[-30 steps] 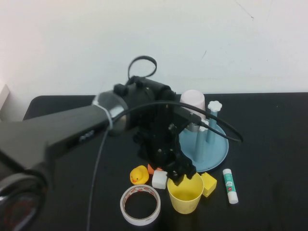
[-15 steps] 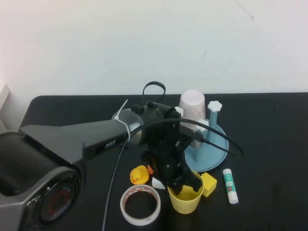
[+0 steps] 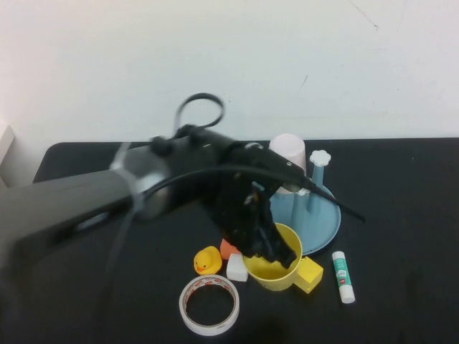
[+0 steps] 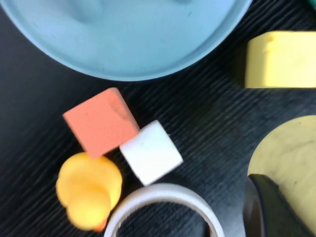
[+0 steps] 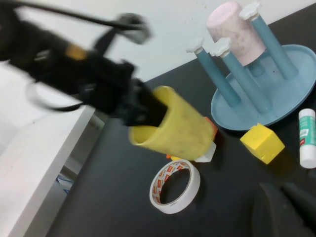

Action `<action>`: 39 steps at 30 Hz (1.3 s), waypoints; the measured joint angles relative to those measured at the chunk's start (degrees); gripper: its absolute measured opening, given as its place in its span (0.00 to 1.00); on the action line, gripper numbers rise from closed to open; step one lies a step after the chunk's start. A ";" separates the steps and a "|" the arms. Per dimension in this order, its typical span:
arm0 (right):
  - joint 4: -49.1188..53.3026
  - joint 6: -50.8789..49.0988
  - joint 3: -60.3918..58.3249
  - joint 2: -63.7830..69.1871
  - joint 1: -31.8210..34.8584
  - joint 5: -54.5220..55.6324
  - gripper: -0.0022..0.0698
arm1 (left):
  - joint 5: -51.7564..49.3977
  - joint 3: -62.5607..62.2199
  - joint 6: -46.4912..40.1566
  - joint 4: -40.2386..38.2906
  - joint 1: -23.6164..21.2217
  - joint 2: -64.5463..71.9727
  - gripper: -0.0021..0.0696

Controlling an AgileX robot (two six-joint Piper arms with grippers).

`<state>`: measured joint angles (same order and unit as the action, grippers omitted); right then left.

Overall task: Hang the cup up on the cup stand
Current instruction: Pick up the cup from the table, then adjust the cup with two arms

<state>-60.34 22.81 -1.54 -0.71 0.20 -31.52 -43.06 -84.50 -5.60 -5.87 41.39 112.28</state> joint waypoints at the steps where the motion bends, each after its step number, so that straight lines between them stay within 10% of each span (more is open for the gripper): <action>1: 0.00 0.00 0.00 0.00 0.00 0.00 0.04 | 3.10 3.96 0.00 0.05 0.15 -3.50 0.05; 16: 0.00 0.23 0.00 0.00 0.00 0.00 0.04 | 44.00 48.86 2.30 0.05 0.25 -44.04 0.05; 39: -12.66 0.23 0.00 0.00 0.00 -1.25 0.04 | 99.52 74.01 2.63 -10.01 0.25 -55.99 0.05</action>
<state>-73.01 23.04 -1.54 -0.71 0.20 -32.76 56.46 -10.50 -2.98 -15.88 41.64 56.30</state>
